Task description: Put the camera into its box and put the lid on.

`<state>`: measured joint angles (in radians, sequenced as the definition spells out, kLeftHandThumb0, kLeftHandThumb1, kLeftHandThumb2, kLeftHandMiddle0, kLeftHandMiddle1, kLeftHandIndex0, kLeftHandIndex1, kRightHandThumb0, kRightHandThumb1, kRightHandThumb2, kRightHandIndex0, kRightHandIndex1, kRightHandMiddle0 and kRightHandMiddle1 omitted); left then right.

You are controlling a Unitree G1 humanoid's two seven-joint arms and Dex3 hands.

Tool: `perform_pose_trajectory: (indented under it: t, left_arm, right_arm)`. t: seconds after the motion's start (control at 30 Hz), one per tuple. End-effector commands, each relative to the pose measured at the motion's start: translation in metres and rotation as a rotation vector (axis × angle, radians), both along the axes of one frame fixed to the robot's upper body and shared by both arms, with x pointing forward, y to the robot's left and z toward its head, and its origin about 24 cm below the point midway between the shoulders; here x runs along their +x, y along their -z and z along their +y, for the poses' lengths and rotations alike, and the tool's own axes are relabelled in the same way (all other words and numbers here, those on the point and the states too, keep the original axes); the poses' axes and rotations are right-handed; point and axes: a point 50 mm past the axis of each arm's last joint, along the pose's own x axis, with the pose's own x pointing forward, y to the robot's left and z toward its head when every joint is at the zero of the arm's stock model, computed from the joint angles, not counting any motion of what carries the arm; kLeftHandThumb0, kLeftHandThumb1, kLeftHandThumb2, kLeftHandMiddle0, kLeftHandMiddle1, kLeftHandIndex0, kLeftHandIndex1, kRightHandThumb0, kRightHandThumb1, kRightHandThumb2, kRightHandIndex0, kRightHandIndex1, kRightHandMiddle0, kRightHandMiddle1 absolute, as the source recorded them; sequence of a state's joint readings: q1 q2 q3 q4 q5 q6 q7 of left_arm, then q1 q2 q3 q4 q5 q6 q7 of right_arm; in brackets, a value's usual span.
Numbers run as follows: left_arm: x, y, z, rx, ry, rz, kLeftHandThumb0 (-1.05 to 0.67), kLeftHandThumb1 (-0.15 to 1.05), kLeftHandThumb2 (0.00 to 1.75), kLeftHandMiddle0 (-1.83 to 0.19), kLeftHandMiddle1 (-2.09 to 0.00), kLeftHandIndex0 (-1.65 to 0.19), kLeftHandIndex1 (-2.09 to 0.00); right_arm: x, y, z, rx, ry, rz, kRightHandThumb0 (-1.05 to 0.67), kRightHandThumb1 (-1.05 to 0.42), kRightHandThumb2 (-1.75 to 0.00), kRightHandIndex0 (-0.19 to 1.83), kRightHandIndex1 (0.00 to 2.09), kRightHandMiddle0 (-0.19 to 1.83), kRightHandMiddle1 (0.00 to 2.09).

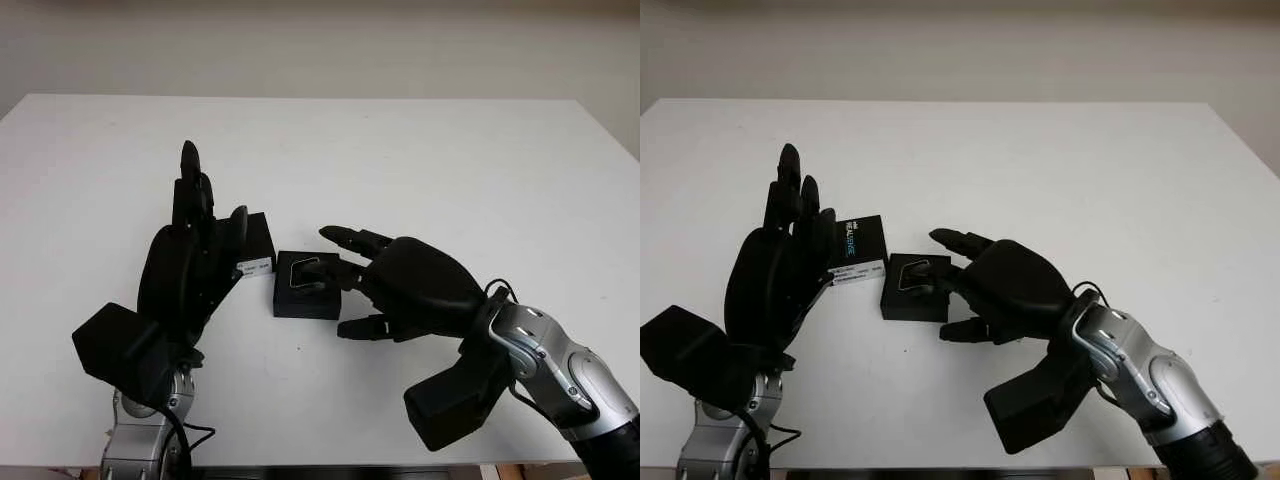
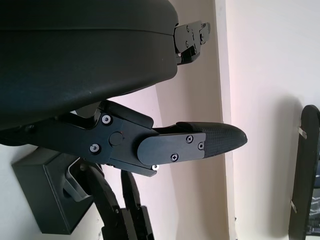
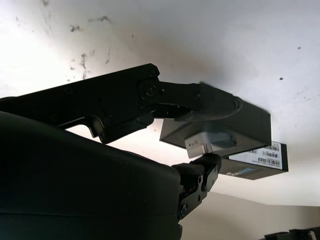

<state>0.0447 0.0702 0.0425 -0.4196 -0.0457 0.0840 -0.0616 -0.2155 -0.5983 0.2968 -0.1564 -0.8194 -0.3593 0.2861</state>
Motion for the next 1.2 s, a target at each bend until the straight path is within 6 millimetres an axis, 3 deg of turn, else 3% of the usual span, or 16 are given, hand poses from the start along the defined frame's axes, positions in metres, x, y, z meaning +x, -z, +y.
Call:
perform_pose_trajectory:
  t: [0.0, 0.7, 1.17]
  left_arm:
    - [-0.002, -0.004, 0.001, 0.004, -0.002, -0.016, -0.74, 1.05, 0.48, 0.19, 0.00, 0.19, 0.00]
    - [-0.002, -0.008, 0.006, 0.007, -0.002, -0.030, -0.74, 1.05, 0.45, 0.19, 0.00, 0.19, 0.00]
    - [-0.006, -0.011, 0.007, 0.015, -0.008, -0.031, -0.76, 1.05, 0.45, 0.19, 0.00, 0.19, 0.00]
  right_arm:
    - [-0.003, 0.016, -0.007, -0.027, 0.036, 0.064, -0.65, -1.05, -0.46, 0.17, 0.06, 0.37, 0.39]
    - [-0.007, 0.029, -0.004, -0.051, 0.071, 0.100, -0.64, -1.05, -0.42, 0.18, 0.06, 0.40, 0.40]
    - [-0.010, 0.029, -0.015, -0.110, 0.126, 0.095, -0.65, -1.05, -0.41, 0.16, 0.05, 0.40, 0.40]
